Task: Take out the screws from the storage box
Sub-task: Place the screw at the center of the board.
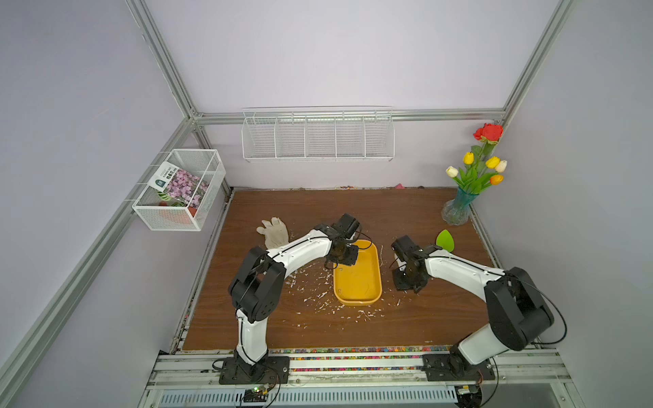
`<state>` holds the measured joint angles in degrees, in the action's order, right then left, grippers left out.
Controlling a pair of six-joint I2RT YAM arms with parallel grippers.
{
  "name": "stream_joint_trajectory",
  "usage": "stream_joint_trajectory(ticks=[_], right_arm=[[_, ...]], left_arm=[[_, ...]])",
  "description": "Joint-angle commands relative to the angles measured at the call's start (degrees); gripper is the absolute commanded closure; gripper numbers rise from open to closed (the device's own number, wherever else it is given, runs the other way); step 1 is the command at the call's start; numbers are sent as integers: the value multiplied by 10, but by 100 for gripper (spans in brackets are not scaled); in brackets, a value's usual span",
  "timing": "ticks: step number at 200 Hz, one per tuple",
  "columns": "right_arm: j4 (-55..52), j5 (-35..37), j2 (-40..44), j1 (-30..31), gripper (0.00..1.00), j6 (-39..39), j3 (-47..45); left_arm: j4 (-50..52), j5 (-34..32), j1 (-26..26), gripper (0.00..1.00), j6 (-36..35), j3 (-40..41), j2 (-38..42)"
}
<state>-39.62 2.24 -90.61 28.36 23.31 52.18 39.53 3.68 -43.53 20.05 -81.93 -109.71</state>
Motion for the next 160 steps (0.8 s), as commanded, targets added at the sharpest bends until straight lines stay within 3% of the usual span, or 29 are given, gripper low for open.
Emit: stream_joint_trajectory(ticks=[1,41,139,160], right_arm=[[21,-10,-21,-2,100,3,-4],[29,-15,-36,-1,99,4,-3],[22,-20,-6,0,79,9,-2],[21,-21,1,0,77,9,-2]], left_arm=[[-1,-47,-3,71,0,-17,-16],[10,-65,-9,70,-3,-34,-42],[64,-152,-33,68,-16,-91,-106],[66,-140,-34,67,-19,-94,-112]])
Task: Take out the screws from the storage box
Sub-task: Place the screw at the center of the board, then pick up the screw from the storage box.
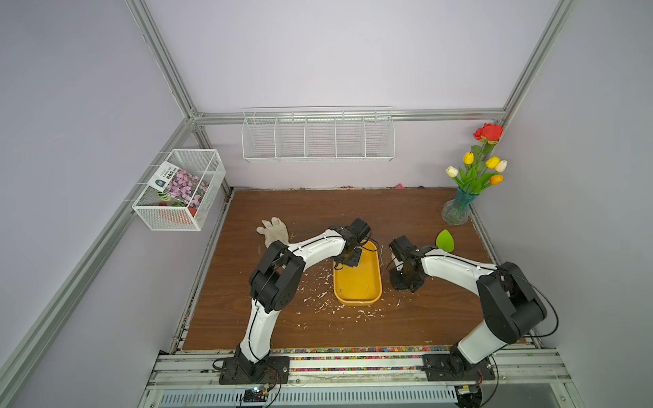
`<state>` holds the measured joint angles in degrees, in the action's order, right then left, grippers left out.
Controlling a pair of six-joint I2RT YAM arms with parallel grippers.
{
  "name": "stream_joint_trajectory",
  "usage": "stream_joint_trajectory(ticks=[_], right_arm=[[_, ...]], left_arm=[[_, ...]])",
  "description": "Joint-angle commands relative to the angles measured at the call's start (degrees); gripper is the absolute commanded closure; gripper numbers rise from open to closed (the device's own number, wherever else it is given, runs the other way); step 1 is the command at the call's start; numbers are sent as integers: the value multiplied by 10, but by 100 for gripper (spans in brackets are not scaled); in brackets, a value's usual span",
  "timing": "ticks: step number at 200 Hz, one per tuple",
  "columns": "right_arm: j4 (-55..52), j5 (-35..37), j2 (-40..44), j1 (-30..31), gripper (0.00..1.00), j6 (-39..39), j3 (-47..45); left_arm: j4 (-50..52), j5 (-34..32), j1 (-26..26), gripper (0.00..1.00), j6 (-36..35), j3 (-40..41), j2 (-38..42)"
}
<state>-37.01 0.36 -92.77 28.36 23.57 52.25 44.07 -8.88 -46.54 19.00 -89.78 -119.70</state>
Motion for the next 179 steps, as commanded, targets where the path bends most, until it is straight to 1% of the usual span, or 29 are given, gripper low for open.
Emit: stream_joint_trajectory(ticks=[1,15,34,61,99,114,141,179], right_arm=[[-5,-3,22,0,77,7,-2],[-6,-3,25,0,76,8,2],[-10,-1,29,0,74,7,10],[-5,-4,36,0,74,6,14],[-4,-1,50,0,73,7,13],[-5,-3,58,1,73,8,10],[-4,-7,72,1,73,8,8],[1,-12,83,0,73,5,10]], left_arm=[[21,-13,-4,67,-8,-16,-12],[32,-1,-3,68,-8,-21,-16],[57,-1,-3,68,-1,-29,-18],[40,-7,-4,68,0,-13,-12],[51,-21,-3,65,-3,-45,-38],[58,-34,-4,62,0,-53,-44],[70,-37,-4,62,0,-59,-60],[71,-46,-5,62,-3,-57,-59]])
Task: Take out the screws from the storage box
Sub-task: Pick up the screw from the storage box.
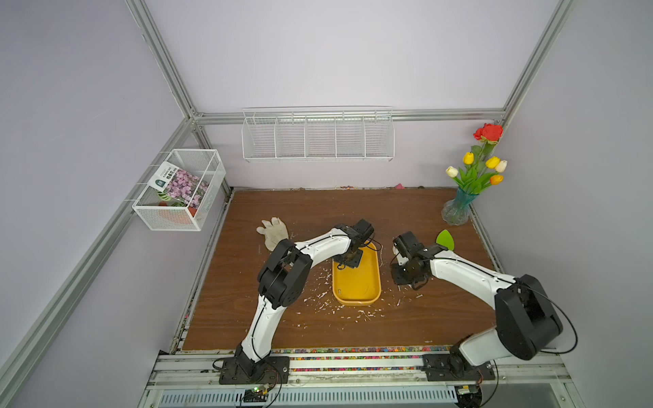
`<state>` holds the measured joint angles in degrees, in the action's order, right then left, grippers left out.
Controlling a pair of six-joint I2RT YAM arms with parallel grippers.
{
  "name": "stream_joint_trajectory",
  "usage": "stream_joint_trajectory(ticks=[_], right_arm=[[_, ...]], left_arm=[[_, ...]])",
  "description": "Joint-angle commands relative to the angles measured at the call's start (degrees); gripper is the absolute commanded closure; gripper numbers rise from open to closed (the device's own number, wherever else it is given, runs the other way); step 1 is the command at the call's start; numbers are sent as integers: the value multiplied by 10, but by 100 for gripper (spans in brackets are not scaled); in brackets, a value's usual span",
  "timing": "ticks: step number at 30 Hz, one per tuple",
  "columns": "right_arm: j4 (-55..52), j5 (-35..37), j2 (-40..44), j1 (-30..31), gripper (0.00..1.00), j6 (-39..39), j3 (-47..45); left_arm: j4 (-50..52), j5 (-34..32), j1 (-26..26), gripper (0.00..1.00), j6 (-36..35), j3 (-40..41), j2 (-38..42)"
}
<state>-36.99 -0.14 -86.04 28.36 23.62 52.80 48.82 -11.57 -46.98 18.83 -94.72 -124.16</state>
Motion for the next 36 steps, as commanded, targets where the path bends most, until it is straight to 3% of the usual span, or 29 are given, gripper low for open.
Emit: stream_joint_trajectory(ticks=[1,13,28,36], right_arm=[[1,-7,16,0,73,5,6],[-3,-7,17,0,73,-5,7],[-2,-7,19,1,72,-6,14],[-4,-3,20,0,72,-8,14]], left_arm=[[24,-19,0,62,-1,-8,-15],[33,24,-1,70,4,0,-26],[49,55,-1,68,12,32,-9],[47,77,-1,76,10,21,-20]])
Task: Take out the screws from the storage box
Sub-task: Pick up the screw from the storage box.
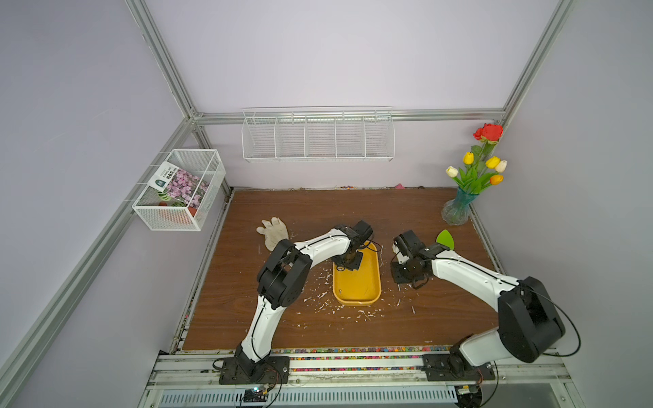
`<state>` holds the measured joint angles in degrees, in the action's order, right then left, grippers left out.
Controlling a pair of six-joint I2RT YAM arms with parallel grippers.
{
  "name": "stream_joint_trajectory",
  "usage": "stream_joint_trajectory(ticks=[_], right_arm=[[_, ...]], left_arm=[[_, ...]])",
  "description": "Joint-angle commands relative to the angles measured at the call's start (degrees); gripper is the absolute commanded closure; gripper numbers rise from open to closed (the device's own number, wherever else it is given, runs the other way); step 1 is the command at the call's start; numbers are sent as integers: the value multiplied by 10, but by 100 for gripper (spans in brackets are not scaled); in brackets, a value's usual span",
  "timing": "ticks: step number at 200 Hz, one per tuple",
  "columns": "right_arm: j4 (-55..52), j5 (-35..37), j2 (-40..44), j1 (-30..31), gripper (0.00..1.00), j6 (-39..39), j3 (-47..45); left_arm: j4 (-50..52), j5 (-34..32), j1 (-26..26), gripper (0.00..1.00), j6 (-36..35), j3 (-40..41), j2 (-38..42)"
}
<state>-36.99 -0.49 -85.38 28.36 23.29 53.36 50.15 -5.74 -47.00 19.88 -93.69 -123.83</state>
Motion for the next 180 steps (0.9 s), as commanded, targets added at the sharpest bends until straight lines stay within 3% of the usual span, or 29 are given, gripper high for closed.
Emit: stream_joint_trajectory(ticks=[1,40,53,86,121,180], right_arm=[[-5,0,14,0,72,-4,9],[-9,5,15,0,71,-9,11],[-10,5,15,0,71,-10,13],[-8,5,16,0,71,-10,13],[-6,7,21,0,71,-11,13],[-10,9,25,0,71,-18,35]], left_arm=[[39,21,-1,76,-1,9,-24],[47,36,-1,82,-1,14,-34],[47,39,-1,91,-1,17,-37],[54,42,0,100,-13,3,-42],[58,37,0,100,-16,-11,-27],[66,28,0,100,-12,-50,62]])
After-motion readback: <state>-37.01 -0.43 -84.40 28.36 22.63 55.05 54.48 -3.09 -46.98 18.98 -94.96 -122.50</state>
